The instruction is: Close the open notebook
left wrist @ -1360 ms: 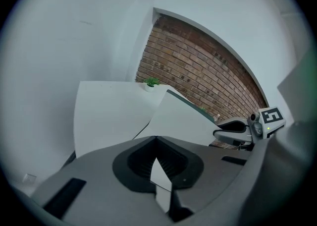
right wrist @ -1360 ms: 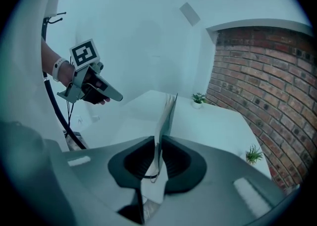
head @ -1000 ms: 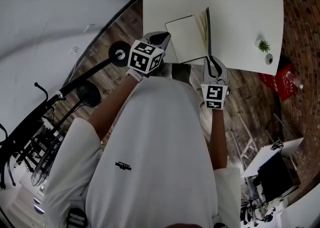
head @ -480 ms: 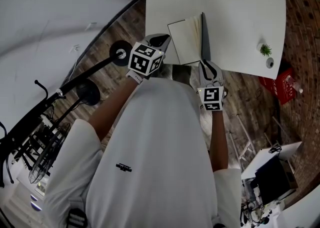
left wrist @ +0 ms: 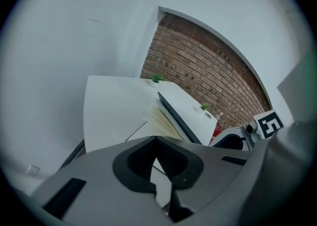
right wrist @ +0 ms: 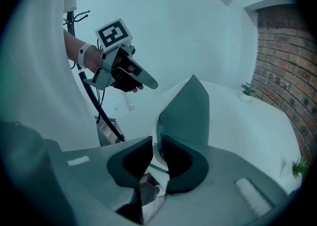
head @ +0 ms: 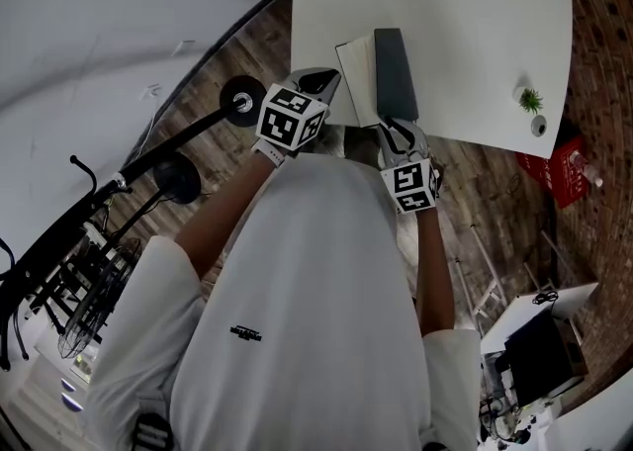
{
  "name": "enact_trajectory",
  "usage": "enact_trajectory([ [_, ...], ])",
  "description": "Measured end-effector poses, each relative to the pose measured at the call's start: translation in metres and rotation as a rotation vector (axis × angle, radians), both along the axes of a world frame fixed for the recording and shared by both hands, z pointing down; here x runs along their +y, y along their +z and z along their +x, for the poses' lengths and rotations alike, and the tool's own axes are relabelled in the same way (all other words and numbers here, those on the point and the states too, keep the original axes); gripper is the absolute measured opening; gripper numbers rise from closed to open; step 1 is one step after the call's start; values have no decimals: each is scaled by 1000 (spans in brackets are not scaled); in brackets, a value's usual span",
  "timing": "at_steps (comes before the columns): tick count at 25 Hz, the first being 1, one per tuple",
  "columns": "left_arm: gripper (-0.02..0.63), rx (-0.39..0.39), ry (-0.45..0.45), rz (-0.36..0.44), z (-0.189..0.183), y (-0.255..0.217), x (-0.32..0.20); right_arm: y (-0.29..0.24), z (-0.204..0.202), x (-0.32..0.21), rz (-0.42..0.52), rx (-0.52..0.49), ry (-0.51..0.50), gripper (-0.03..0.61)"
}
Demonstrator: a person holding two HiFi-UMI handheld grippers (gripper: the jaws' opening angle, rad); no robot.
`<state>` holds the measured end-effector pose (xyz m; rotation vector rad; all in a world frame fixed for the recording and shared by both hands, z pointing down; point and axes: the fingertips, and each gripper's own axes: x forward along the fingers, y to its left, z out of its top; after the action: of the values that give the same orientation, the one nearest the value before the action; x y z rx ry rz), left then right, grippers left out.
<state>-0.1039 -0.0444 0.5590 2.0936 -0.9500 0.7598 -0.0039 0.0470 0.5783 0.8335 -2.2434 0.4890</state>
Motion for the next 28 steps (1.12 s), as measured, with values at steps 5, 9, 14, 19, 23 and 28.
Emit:
enact_trajectory([
  [5, 9, -4, 0, -13, -1, 4, 4, 10, -8, 5, -23, 8, -54, 89],
  [9, 9, -10, 4, -20, -3, 6, 7, 16, -17, 12, -60, -14, -80, 118],
  [14, 9, -19, 7, -28, -7, 10, 10, 37, -28, 29, -136, -11, -100, 132],
  [19, 9, -25, 13, -34, -8, 11, 12, 55, -29, 32, -215, -52, -46, 144],
  [23, 9, -22, 17, -35, -9, 13, 13, 65, -32, 42, -331, -64, -59, 227],
  [28, 9, -16, 21, -35, -8, 12, 14, 59, -30, 42, -360, -93, -36, 262],
])
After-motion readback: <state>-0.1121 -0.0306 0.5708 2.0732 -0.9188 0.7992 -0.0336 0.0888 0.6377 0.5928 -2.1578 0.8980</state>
